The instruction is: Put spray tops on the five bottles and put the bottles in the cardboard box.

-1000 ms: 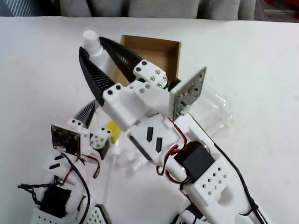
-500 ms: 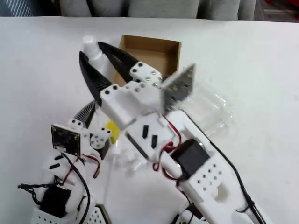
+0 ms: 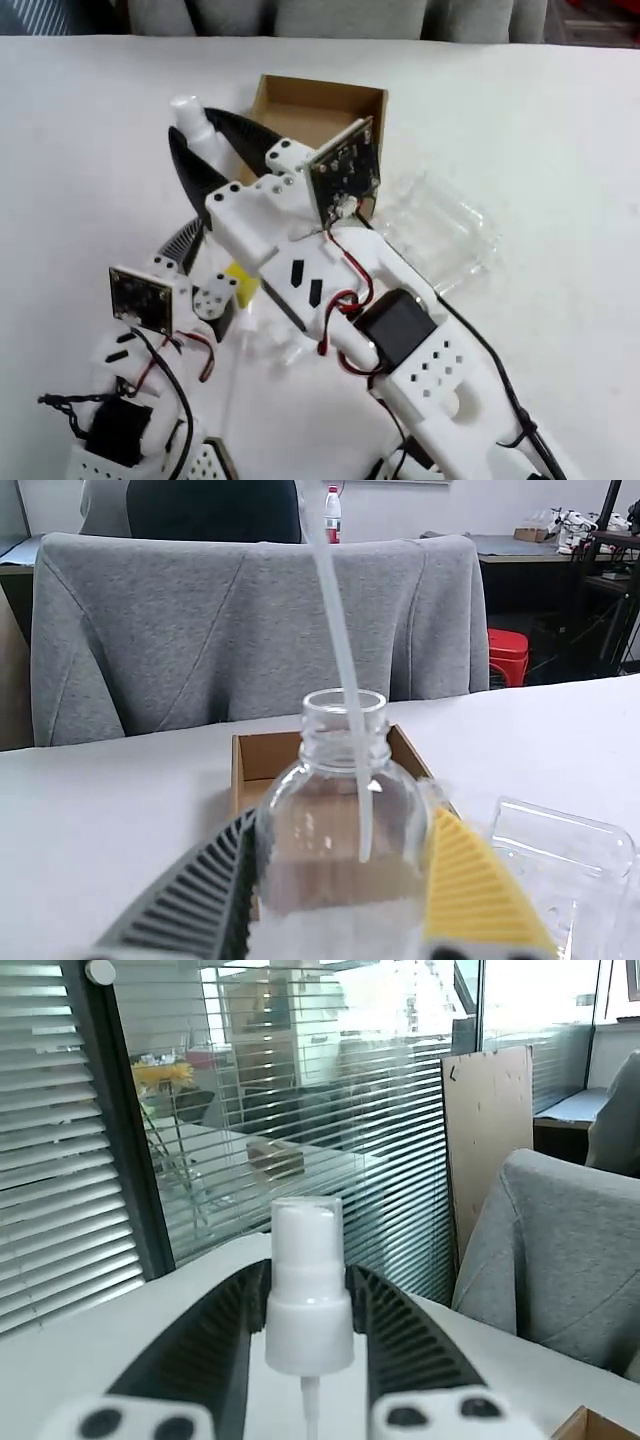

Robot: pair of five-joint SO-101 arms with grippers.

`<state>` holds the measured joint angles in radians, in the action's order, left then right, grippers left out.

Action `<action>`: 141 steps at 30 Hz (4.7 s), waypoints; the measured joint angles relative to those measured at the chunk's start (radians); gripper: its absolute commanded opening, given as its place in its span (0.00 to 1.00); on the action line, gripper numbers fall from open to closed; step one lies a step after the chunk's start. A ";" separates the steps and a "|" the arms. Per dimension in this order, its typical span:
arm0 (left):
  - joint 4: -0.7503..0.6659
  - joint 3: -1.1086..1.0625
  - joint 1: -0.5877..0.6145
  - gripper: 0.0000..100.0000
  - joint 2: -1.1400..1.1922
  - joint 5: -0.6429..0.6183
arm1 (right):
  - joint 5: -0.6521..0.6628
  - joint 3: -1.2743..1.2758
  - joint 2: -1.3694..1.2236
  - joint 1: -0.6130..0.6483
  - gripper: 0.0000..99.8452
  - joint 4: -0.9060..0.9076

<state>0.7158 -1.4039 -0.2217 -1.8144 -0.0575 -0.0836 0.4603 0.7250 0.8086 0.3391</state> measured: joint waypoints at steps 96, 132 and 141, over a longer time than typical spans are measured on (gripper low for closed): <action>-0.173 0.307 -0.068 0.05 0.532 -0.150 | -0.028 1.211 0.980 0.066 0.02 -0.195; -0.328 0.023 0.026 0.05 0.261 -0.150 | 0.021 1.211 0.980 0.055 0.02 -0.183; -0.606 0.098 0.038 0.05 0.577 -0.150 | 0.021 1.211 0.980 -0.058 0.02 0.014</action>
<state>0.1097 -1.3057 -0.1834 -1.2375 -0.2079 -0.0621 1.6709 1.7054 0.7503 0.3529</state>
